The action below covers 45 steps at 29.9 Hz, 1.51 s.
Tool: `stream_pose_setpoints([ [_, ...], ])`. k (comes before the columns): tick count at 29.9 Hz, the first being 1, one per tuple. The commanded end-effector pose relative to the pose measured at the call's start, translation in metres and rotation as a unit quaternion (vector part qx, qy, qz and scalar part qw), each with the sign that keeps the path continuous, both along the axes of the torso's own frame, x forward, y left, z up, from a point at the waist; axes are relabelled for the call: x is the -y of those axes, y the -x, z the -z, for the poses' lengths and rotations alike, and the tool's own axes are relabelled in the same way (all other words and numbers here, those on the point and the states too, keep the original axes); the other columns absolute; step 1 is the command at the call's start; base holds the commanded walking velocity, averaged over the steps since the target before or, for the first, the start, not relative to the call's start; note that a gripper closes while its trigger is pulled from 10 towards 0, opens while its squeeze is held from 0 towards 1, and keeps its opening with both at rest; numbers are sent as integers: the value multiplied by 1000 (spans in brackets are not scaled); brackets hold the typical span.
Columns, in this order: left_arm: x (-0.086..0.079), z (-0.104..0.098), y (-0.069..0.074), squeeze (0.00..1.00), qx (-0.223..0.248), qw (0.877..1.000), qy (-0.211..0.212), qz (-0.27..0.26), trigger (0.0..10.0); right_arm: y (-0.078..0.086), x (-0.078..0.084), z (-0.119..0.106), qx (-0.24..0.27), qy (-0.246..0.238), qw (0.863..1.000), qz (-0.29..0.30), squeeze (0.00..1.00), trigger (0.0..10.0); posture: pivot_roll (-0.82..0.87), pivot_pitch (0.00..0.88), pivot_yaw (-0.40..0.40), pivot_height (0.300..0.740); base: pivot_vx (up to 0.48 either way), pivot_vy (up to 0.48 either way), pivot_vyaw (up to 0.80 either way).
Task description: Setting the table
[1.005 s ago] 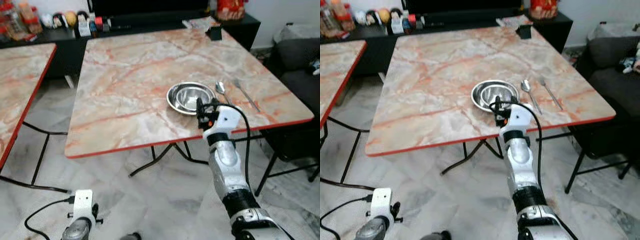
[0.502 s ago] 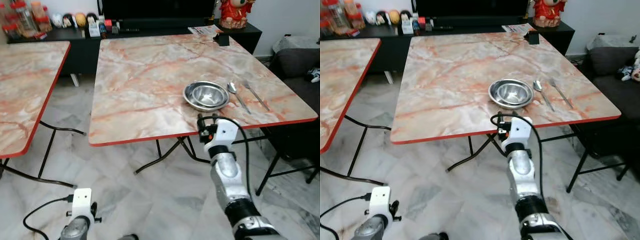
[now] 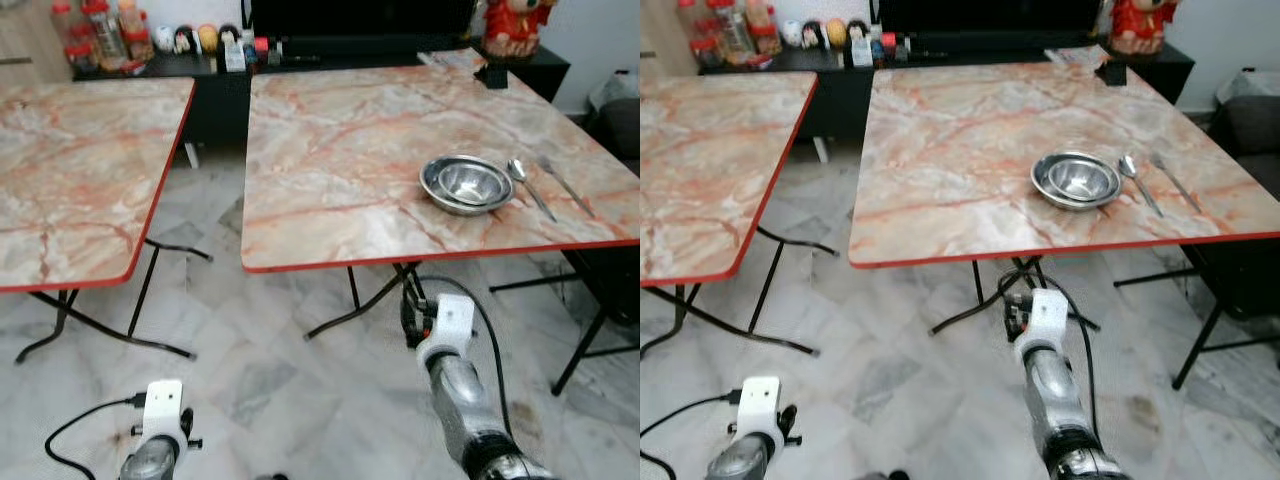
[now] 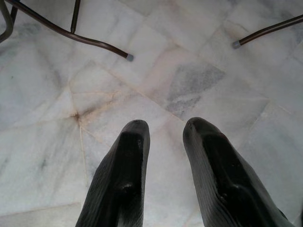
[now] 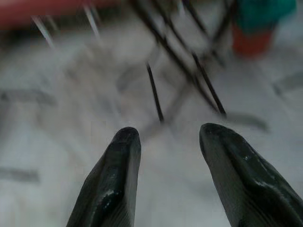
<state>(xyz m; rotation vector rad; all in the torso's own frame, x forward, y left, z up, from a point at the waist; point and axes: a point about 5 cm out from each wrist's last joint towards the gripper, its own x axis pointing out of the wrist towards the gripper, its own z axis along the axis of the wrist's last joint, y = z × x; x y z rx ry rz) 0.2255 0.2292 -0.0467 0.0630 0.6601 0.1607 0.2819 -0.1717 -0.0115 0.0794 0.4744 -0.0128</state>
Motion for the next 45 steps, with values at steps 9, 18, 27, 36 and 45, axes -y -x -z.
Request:
stream_pose_setpoints([
  [9,2,5,6,0,-20,1000,-1,8,10000,91,14,69,-233,29,972,-1,0,10000,60,33,8,740,0,49,0],
  [18,0,5,5,0,-24,999,-7,20,10000,109,12,78,-252,7,967,23,0,10000,43,23,30,740,0,349,0],
  [27,0,4,4,0,-26,999,-13,28,10000,105,5,77,-242,-7,970,28,0,10000,49,15,40,740,0,367,0],
  [36,5,9,7,0,-51,997,-28,41,10000,102,3,75,-236,-8,972,19,0,10000,58,0,34,740,0,28,0],
  [45,0,6,4,0,-60,997,-38,34,10000,94,1,72,-222,-12,975,20,0,10000,65,23,35,740,148,0,0],
])
